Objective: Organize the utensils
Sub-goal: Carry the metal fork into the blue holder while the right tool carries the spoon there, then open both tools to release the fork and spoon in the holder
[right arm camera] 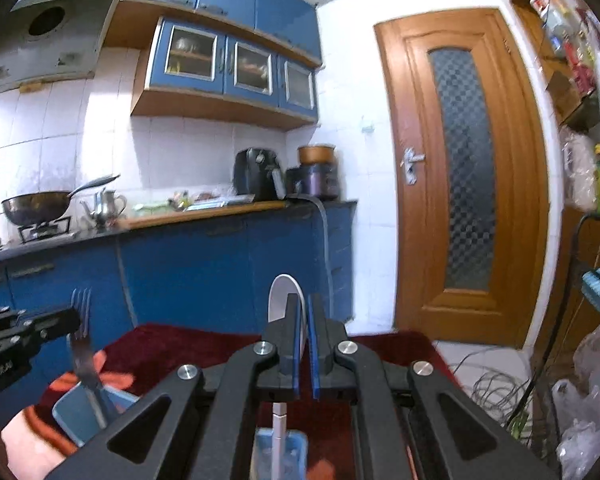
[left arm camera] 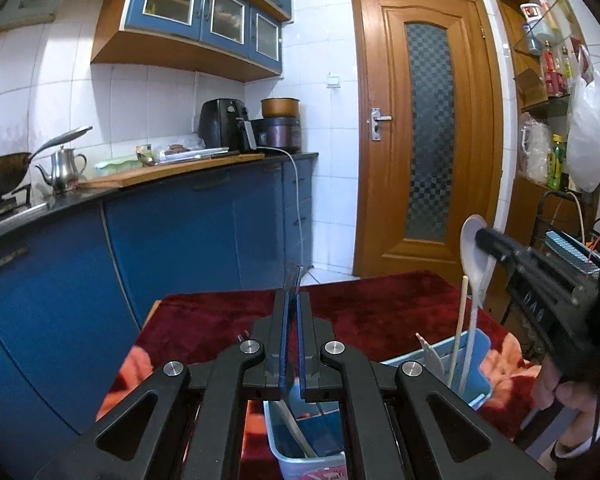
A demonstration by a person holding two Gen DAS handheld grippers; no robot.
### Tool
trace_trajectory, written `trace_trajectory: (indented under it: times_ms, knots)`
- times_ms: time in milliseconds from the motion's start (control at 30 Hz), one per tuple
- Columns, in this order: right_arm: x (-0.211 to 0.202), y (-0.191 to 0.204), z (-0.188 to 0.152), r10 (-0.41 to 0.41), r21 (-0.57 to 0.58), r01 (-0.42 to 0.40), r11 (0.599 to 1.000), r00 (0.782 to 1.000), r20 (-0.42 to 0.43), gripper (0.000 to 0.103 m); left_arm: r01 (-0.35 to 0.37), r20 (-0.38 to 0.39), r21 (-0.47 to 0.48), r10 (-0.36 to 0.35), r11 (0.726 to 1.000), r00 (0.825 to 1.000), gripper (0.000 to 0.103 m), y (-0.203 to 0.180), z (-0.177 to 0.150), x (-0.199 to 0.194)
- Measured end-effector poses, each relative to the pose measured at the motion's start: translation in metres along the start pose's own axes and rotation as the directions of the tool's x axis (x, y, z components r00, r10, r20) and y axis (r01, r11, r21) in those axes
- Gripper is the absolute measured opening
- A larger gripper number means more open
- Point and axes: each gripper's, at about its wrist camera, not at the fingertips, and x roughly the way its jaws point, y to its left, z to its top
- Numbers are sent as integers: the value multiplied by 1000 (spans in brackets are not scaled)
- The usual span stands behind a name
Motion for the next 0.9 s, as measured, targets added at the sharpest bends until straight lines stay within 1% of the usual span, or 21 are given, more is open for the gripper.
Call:
trace_trajectory:
  times_ms: [133, 167, 200, 267, 333, 500, 600, 700, 767, 900]
  knots:
    - [-3, -1, -3, 55, 24, -53, 998, 997, -59, 7, 39, -31, -21, -40, 999, 999, 5, -1, -4, -1]
    - [-4, -2, -4, 66, 33, -64, 997, 995, -71, 7, 46, -36, -28, -47, 999, 998, 9, -2, -5, -1]
    - [-7, -3, -3, 73, 40, -70, 997, 994, -81, 8, 47, -39, -30, -48, 998, 998, 15, -2, -5, -3]
    - [-12, -4, -2, 74, 46, -70, 997, 994, -86, 11, 35, -37, -24, -36, 999, 999, 21, -5, -5, -8]
    - [-18, -6, 0, 77, 54, -72, 996, 994, -84, 15, 35, -36, -26, -36, 999, 999, 21, -4, -6, -14]
    - [-41, -14, 6, 99, 106, -90, 990, 991, -87, 19, 72, -43, -59, -74, 996, 996, 24, -3, -7, -30]
    - [-53, -18, 8, 138, 147, -120, 982, 983, -121, 21, 94, -57, -63, -97, 994, 994, 24, -4, -9, -40]
    - [-70, -19, 6, 153, 165, -126, 978, 975, -161, 21, 111, -75, -73, -116, 991, 990, 24, -6, -13, -50]
    - [-81, -19, 2, 152, 169, -123, 978, 973, -171, 21, 111, -87, -77, -117, 991, 989, 24, -9, -17, -58]
    - [-109, -18, -5, 150, 172, -117, 978, 969, -196, 21, 88, -136, -67, -96, 994, 986, 24, -14, -29, -73]
